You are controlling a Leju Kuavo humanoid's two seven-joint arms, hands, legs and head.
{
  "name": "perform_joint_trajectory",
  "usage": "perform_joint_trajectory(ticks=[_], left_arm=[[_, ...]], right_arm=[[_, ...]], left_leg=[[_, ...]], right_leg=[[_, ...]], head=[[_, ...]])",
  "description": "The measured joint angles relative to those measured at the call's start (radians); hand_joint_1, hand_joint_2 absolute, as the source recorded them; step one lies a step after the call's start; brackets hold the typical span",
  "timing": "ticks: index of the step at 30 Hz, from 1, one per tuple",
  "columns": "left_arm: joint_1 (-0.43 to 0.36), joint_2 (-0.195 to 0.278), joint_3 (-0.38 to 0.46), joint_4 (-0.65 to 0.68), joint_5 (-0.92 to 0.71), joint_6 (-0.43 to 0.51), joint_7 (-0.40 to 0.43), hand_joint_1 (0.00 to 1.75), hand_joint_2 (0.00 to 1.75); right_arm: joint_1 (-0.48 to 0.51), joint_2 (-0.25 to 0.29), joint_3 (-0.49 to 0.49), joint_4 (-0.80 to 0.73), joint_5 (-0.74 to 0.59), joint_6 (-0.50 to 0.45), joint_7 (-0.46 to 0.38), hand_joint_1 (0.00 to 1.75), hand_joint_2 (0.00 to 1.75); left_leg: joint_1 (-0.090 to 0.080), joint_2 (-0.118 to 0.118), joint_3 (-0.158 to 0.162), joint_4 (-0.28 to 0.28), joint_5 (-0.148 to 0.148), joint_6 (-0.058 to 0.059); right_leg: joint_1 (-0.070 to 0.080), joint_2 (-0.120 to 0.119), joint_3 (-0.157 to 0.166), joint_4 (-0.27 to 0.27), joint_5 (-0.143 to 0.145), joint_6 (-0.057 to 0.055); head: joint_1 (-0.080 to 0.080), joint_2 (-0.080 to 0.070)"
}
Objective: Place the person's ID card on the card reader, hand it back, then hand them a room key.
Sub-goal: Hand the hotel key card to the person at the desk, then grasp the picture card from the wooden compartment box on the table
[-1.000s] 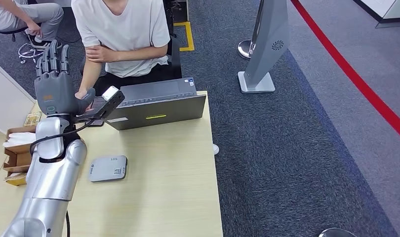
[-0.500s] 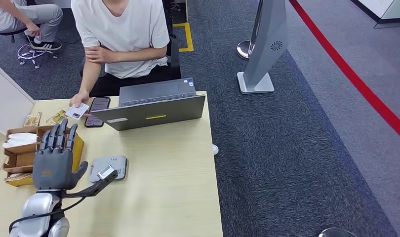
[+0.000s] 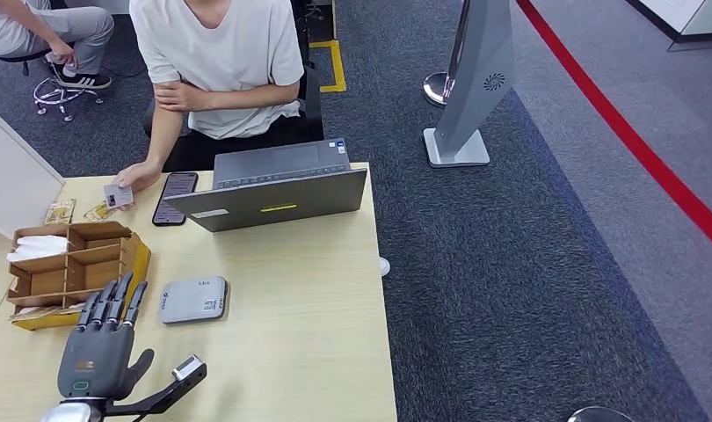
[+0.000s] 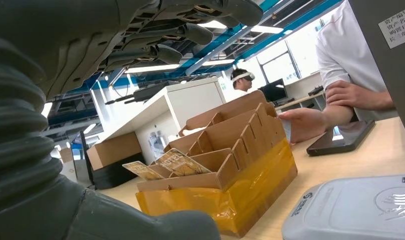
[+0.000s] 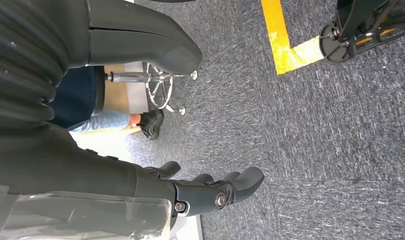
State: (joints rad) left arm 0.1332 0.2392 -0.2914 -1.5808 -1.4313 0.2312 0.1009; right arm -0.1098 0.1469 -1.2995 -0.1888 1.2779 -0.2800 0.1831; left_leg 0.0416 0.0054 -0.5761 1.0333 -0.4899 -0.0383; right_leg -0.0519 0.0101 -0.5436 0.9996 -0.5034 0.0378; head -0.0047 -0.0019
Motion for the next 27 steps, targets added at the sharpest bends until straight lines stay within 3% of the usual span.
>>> perform_joint_trajectory(ticks=[11,27], left_arm=[[0.006,0.003,0.011,0.004,0.028,-0.016,0.017,0.00,1.75],[-0.029,-0.045,0.173,0.145,0.019,0.051,0.033,0.00,1.75]], right_arm=[[0.000,-0.001,0.000,0.000,0.002,0.000,0.000,0.00,1.75],[0.000,-0.002,0.012,0.000,0.017,0.007,0.001,0.00,1.75]], left_leg=[[0.000,0.000,0.000,0.000,0.000,0.000],[0.000,0.000,0.000,0.000,0.000,0.000]], right_leg=[[0.000,0.000,0.000,0.000,0.000,0.000],[0.000,0.000,0.000,0.000,0.000,0.000]], head=[[0.000,0.000],[0.000,0.000]])
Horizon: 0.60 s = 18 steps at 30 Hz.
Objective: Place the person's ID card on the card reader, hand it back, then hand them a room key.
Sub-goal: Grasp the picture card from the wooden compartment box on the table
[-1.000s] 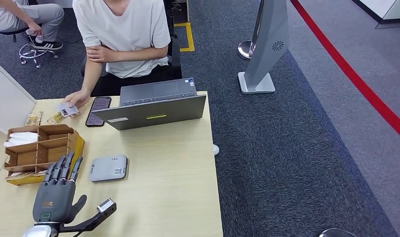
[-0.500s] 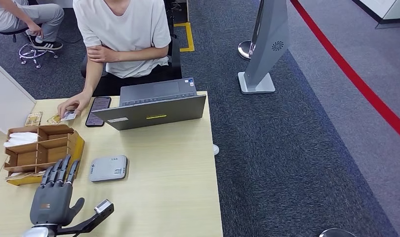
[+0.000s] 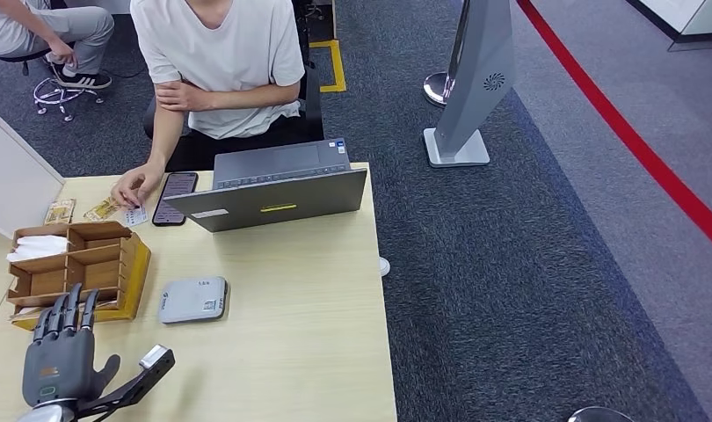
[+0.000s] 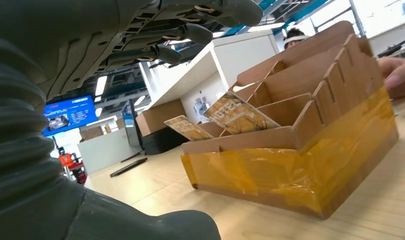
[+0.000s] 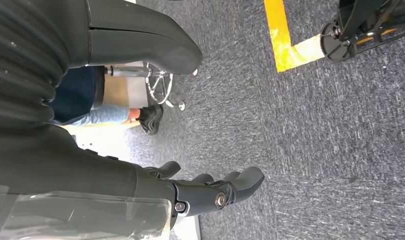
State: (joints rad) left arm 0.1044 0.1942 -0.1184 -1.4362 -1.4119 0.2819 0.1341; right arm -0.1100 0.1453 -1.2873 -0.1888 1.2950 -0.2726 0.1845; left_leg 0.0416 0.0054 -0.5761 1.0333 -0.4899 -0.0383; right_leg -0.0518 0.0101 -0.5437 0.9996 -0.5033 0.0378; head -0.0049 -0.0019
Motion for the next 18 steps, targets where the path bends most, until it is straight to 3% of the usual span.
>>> perform_joint_trajectory(ticks=[7,18], left_arm=[[-0.048,-0.016,0.051,0.087,0.004,0.033,-0.012,0.00,1.75],[-0.121,-0.053,0.131,0.228,0.002,0.187,-0.063,0.00,1.75]], right_arm=[[0.000,-0.003,0.019,0.000,0.003,0.002,0.001,0.00,1.75],[0.000,-0.004,0.046,0.000,0.020,0.002,0.002,0.00,1.75]], left_leg=[[0.000,0.000,0.000,0.000,0.000,0.000],[0.000,0.000,0.000,0.000,0.001,0.000]], right_leg=[[0.000,0.000,0.000,0.000,0.000,0.000],[0.000,0.000,0.000,0.000,0.000,0.000]], head=[[0.000,0.000],[0.000,0.000]])
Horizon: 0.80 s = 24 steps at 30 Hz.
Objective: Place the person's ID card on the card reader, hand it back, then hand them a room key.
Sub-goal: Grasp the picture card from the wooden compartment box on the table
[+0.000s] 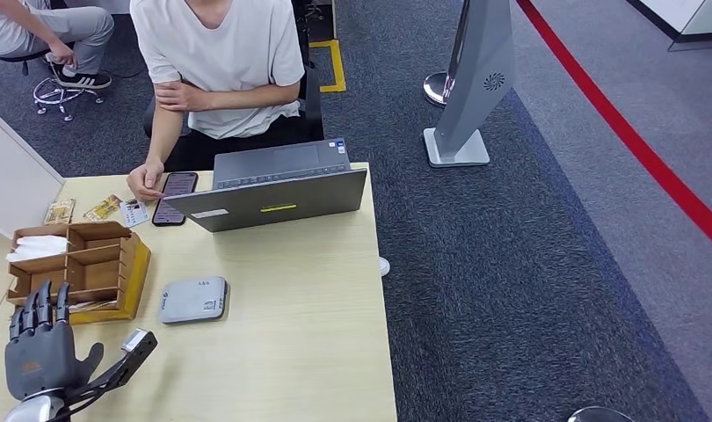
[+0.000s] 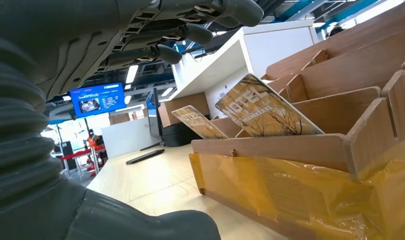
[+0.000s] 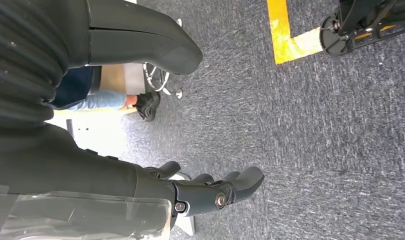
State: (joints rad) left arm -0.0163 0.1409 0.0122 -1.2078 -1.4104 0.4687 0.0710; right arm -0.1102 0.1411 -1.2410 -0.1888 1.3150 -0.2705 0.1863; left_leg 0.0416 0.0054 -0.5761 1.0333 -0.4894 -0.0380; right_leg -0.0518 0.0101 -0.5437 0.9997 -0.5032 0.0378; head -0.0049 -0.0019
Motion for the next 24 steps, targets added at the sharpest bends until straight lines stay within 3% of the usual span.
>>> perform_joint_trajectory(ticks=[14,24], left_arm=[[-0.035,-0.021,0.008,0.064,0.000,0.017,-0.010,0.00,1.75],[-0.092,-0.025,0.018,0.121,-0.003,0.091,-0.027,0.00,1.75]], right_arm=[[0.000,-0.001,0.017,0.000,0.002,0.001,0.000,0.00,1.75],[0.000,-0.002,0.023,0.000,0.014,0.001,0.000,0.00,1.75]], left_leg=[[0.000,0.000,0.000,0.000,0.000,0.000],[0.000,0.000,0.000,0.000,0.000,0.000]], right_leg=[[0.000,0.000,0.000,0.000,0.000,0.000],[0.000,0.000,0.000,0.000,0.000,0.000]], head=[[0.000,0.000],[0.000,0.000]])
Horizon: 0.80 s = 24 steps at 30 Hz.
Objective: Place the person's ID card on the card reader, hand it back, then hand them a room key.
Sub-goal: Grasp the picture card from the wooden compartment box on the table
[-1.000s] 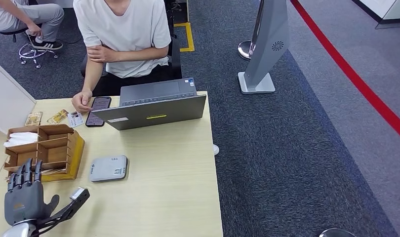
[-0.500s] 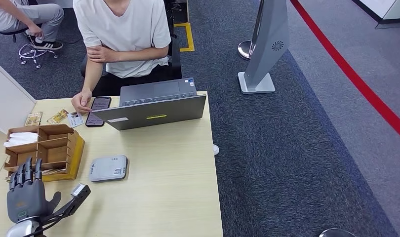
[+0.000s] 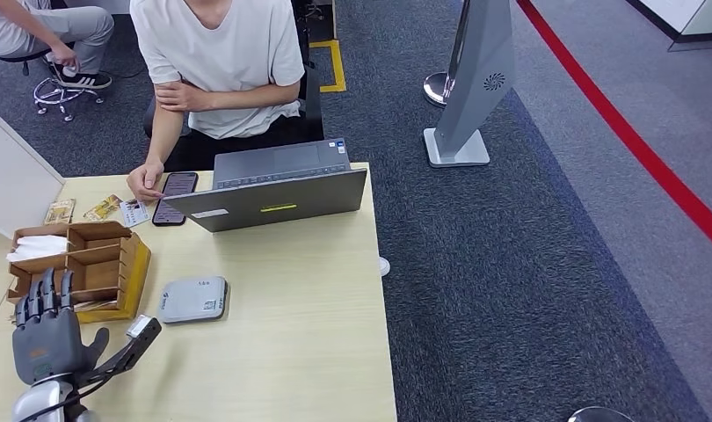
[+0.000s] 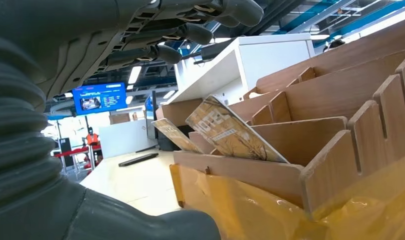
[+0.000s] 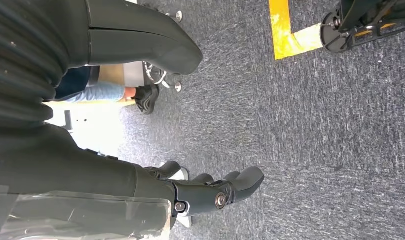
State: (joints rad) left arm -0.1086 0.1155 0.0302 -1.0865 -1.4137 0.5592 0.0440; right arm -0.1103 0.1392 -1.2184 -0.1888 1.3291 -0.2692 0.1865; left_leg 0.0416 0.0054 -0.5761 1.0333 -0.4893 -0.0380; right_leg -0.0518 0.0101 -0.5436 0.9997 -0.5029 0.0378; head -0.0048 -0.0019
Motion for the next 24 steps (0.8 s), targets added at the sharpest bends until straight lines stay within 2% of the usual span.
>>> perform_joint_trajectory(ticks=[20,24], left_arm=[[-0.029,-0.011,0.004,0.038,0.000,-0.004,-0.006,0.00,1.75],[-0.029,-0.012,0.004,0.037,0.002,-0.009,-0.006,1.75,1.75]], right_arm=[[0.000,-0.001,0.010,0.000,0.003,0.001,0.000,0.00,1.75],[0.000,-0.001,0.012,0.000,0.003,0.001,0.000,0.00,1.75]], left_leg=[[0.000,0.000,0.000,0.000,0.000,0.000],[0.000,0.000,0.000,0.000,0.000,0.000]], right_leg=[[0.000,0.000,0.000,0.000,0.000,0.000],[0.000,0.000,0.000,0.000,0.000,0.000]], head=[[0.000,0.000],[0.000,0.000]])
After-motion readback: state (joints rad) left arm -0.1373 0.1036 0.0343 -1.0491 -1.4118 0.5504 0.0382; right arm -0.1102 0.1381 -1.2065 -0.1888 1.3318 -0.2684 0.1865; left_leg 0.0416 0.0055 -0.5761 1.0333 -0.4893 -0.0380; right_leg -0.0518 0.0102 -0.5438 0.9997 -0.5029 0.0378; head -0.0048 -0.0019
